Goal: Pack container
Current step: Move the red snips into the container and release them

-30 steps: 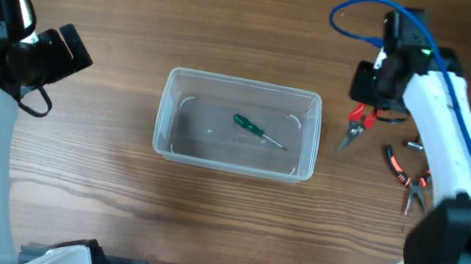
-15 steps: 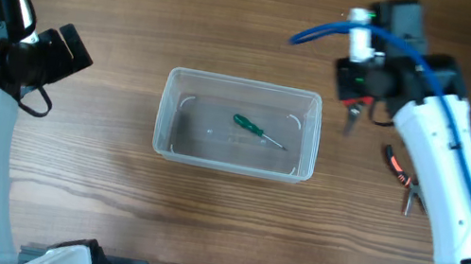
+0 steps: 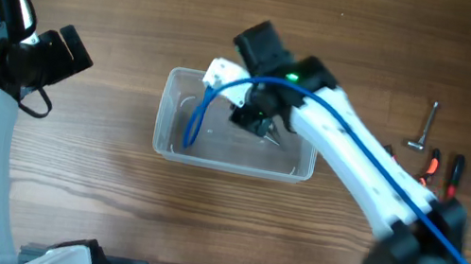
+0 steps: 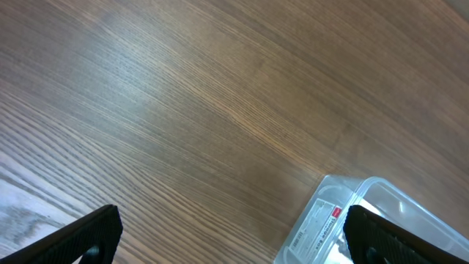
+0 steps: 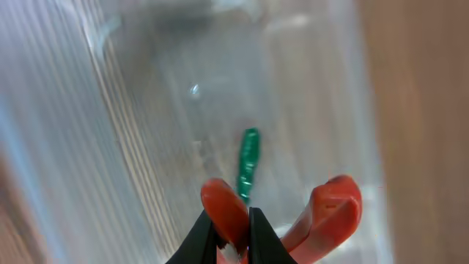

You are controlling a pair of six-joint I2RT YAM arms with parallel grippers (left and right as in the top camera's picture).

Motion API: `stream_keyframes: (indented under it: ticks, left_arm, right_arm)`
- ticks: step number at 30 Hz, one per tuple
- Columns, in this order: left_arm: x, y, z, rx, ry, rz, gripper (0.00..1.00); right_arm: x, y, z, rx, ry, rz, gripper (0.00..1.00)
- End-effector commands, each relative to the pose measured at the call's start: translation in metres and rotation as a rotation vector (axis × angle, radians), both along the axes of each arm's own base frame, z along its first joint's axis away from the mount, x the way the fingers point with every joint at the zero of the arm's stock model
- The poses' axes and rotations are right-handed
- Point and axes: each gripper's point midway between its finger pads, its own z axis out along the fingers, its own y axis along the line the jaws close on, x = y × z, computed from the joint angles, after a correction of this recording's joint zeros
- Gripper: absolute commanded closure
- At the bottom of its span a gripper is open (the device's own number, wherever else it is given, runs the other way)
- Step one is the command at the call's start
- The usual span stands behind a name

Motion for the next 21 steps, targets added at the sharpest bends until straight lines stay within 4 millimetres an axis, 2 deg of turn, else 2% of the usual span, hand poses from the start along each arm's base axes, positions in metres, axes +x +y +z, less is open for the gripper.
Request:
stream_keyframes:
  ticks: [1, 3, 6, 9, 21]
  left_arm:
    - [0.002, -0.002, 0.001, -0.005, -0.002, -0.02, 0.0]
    - [0.002, -0.002, 0.001, -0.006, -0.002, -0.021, 0.0]
    - [0.002, -0.002, 0.001, -0.005, -0.002, -0.02, 0.0]
    - [0.002, -0.002, 0.0, -0.006, 0.001, -0.02, 0.0]
    - [0.001, -0.002, 0.0, -0.007, 0.005, -0.02, 0.0]
  right_arm:
    - [-0.004, 0.002, -0.037, -0.046, 0.071, 0.071, 0.96]
    - [-0.008, 0.005, -0.05, -0.041, 0.115, 0.078, 0.96]
    - [-0.009, 0.007, -0.054, -0.034, 0.127, 0.08, 0.91]
    - [-0.009, 0.007, -0.054, -0.031, 0.133, 0.052, 0.7]
    - [-0.009, 0.007, -0.054, -0.031, 0.134, 0.052, 0.67]
